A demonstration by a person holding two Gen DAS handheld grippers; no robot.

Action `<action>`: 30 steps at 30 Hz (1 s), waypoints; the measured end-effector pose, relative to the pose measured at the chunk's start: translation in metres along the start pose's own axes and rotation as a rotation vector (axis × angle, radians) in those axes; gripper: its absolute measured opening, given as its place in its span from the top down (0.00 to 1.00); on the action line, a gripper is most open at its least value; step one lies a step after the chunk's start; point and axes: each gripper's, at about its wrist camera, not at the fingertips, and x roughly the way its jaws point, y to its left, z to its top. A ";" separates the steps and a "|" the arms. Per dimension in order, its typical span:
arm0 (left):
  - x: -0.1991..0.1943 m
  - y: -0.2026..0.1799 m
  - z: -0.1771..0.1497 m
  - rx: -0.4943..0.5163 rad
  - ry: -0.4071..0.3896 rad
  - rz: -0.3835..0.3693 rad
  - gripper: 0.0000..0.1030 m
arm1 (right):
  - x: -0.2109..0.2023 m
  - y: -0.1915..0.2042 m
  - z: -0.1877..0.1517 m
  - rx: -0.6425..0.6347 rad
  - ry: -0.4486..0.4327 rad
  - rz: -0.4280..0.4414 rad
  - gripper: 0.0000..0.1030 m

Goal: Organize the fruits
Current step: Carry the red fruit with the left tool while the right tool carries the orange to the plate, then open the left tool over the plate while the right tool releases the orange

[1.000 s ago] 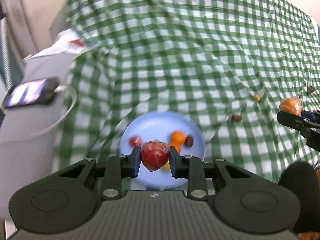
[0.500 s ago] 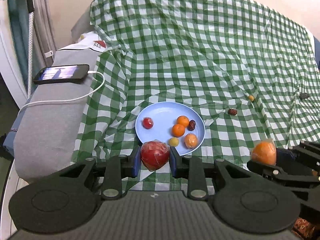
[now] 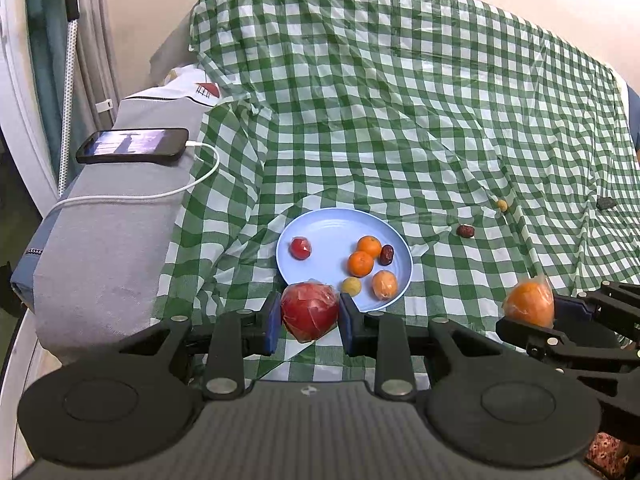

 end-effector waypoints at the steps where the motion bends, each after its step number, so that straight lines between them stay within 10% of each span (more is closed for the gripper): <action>1: 0.000 0.000 0.000 -0.001 0.001 -0.001 0.68 | 0.001 0.000 0.000 0.001 0.004 0.001 0.63; 30: 0.107 0.012 0.071 -0.030 0.093 0.019 0.68 | 0.108 -0.019 0.041 0.045 0.120 0.035 0.63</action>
